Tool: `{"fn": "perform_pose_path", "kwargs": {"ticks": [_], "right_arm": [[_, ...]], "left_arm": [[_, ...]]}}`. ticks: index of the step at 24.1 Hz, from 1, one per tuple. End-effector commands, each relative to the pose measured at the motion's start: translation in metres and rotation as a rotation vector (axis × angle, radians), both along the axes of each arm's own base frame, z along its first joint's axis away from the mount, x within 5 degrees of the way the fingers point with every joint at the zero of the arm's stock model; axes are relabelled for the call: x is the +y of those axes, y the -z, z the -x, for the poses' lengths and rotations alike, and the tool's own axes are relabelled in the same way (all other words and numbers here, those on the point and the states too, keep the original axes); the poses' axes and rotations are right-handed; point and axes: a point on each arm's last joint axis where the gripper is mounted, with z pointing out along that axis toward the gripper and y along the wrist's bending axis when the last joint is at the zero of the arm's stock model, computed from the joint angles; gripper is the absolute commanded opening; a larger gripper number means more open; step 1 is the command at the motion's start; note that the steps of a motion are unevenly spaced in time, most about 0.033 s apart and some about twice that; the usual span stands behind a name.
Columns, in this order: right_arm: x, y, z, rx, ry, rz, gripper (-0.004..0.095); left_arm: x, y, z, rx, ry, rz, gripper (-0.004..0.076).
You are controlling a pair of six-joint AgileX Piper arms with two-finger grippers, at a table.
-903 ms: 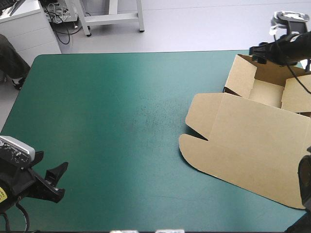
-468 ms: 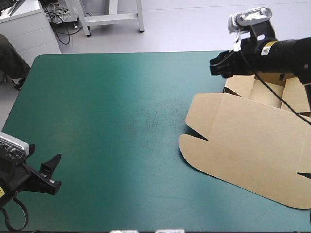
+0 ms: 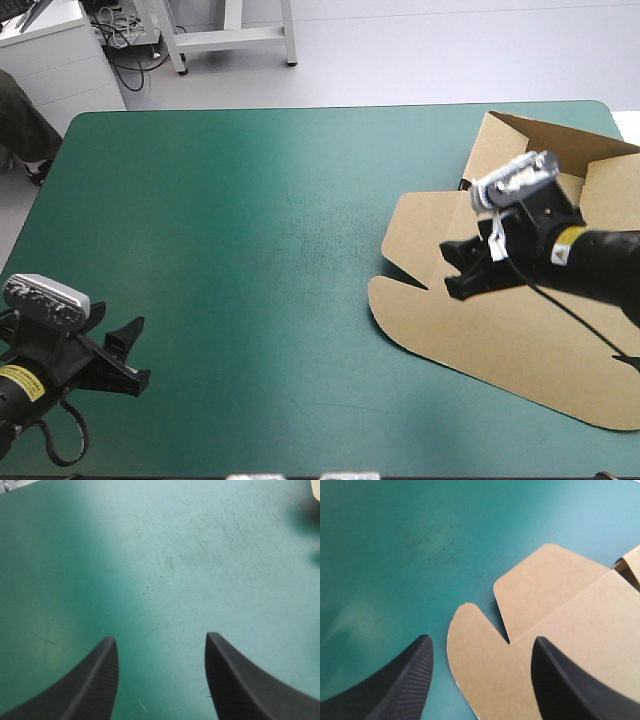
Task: Fold the box
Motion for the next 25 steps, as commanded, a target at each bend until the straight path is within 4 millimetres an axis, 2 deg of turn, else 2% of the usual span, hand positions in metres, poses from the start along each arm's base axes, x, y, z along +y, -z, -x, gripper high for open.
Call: {"fn": "perform_pose_path", "kwargs": {"ticks": [1, 6, 11, 12, 13, 14, 20, 25], "right_arm": [[-0.013, 0.011, 0.026, -0.107, 0.001, -0.025, 0.0527], [-0.03, 0.047, 0.058, -0.175, 0.014, -0.036, 0.0486], [-0.04, 0.078, 0.079, -0.204, 0.021, -0.051, 0.0457], [-0.042, 0.093, 0.085, -0.188, 0.022, -0.05, 0.0446], [-0.043, 0.098, 0.088, -0.177, 0.025, -0.058, 0.0433], [-0.045, 0.113, 0.092, -0.15, 0.039, -0.074, 0.0394], [-0.051, 0.152, 0.106, -0.132, 0.048, -0.083, 0.0264], [-0.054, 0.156, 0.111, -0.152, 0.049, -0.093, 0.0055]], "left_arm": [[-0.005, 0.001, -0.004, -0.04, 0.019, 0.066, 0.0368], [-0.006, 0.018, -0.002, -0.057, 0.028, 0.093, 0.0368], [-0.005, 0.031, 0.008, -0.147, 0.047, 0.144, 0.0368], [-0.003, 0.037, 0.013, -0.178, 0.049, 0.156, 0.0368], [-0.002, 0.041, 0.015, -0.184, 0.049, 0.158, 0.0368], [0.0, 0.05, 0.019, -0.184, 0.049, 0.158, 0.0368], [0.002, 0.078, 0.029, -0.161, 0.053, 0.172, 0.0368], [0.003, 0.089, 0.03, -0.149, 0.053, 0.172, 0.0368]]}}
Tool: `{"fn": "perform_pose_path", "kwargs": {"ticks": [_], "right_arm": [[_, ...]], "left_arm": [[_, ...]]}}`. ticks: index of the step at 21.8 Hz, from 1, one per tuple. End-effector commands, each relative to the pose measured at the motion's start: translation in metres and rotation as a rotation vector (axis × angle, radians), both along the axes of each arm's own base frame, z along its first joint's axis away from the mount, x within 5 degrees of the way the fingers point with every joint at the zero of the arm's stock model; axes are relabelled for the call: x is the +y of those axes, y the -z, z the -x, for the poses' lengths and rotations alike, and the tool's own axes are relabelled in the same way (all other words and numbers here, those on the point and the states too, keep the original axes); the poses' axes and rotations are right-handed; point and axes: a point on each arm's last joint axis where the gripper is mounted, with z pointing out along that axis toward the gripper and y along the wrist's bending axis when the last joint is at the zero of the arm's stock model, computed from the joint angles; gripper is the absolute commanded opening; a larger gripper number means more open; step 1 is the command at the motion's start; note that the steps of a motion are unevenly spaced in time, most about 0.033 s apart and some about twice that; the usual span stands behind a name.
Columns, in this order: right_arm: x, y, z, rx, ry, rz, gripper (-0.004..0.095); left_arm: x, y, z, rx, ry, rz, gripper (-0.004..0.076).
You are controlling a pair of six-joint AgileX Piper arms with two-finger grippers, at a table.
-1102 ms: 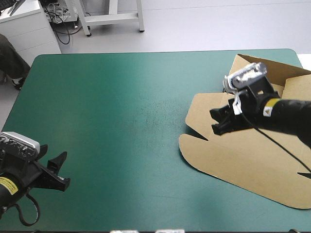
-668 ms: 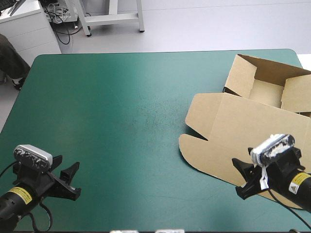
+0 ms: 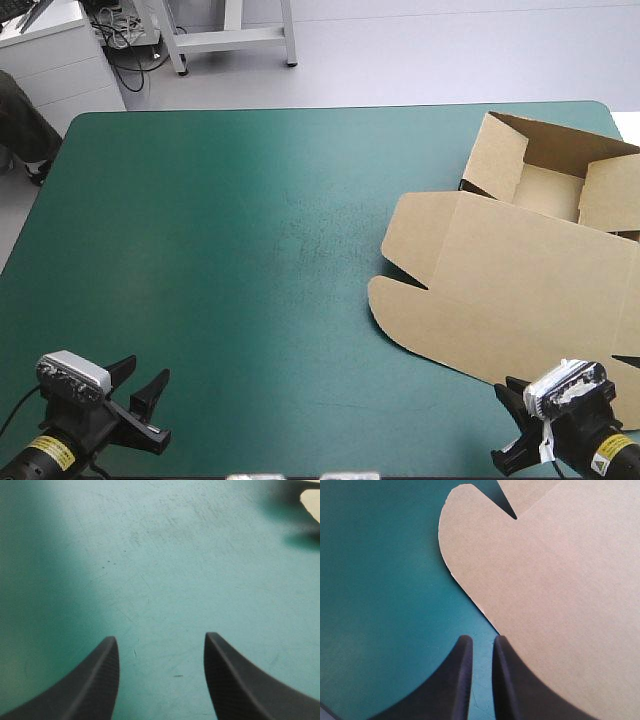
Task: Fold the box
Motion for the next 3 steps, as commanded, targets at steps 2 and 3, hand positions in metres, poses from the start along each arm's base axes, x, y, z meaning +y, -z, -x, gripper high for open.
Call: {"fn": "perform_pose_path", "kwargs": {"ticks": [2, 3], "right_arm": [[0.0018, -0.0126, -0.0028, -0.072, 0.001, -0.048, -0.0012], [0.0018, -0.0126, -0.0028, -0.072, 0.001, -0.048, -0.0023]], "left_arm": [[-0.002, -0.011, -0.0026, -0.063, 0.004, 0.043, 0.0368], [-0.0018, -0.009, -0.002, -0.045, 0.005, 0.036, 0.0368]]}}
